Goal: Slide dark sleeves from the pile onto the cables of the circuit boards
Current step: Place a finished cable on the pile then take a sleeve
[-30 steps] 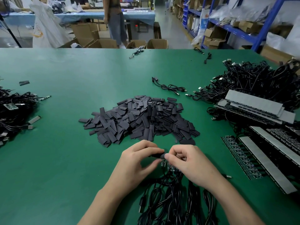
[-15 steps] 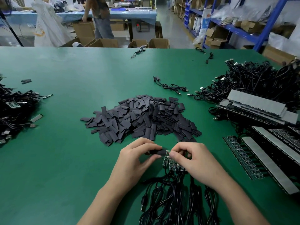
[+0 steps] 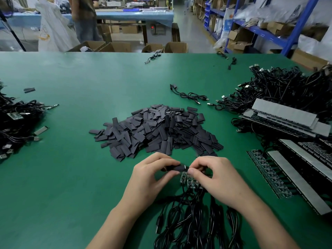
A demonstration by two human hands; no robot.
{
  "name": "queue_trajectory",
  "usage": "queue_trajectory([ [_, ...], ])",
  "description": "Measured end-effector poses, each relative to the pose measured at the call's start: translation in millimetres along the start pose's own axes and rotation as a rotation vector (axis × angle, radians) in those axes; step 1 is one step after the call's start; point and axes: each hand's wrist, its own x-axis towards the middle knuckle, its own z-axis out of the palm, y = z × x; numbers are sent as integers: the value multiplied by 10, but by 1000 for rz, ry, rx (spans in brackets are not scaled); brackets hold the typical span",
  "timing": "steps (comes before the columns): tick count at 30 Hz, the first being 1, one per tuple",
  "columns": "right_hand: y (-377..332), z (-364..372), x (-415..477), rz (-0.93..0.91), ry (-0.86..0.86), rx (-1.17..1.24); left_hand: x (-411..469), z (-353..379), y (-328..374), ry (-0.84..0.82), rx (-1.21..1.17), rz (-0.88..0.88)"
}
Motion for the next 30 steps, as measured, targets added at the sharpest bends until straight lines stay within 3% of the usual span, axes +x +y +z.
queue_trajectory([
  [6,-34,40,-8,25,-40,68,-1,3,13,-3,13,22],
  [12,-94,-11,-10,62,11,192,10,-9,20,188,16,-37],
  [20,-150,27,-24,78,38,247,0,30,62,298,38,-62],
  [30,-121,92,-26,58,62,242,-14,53,46,244,117,-6],
])
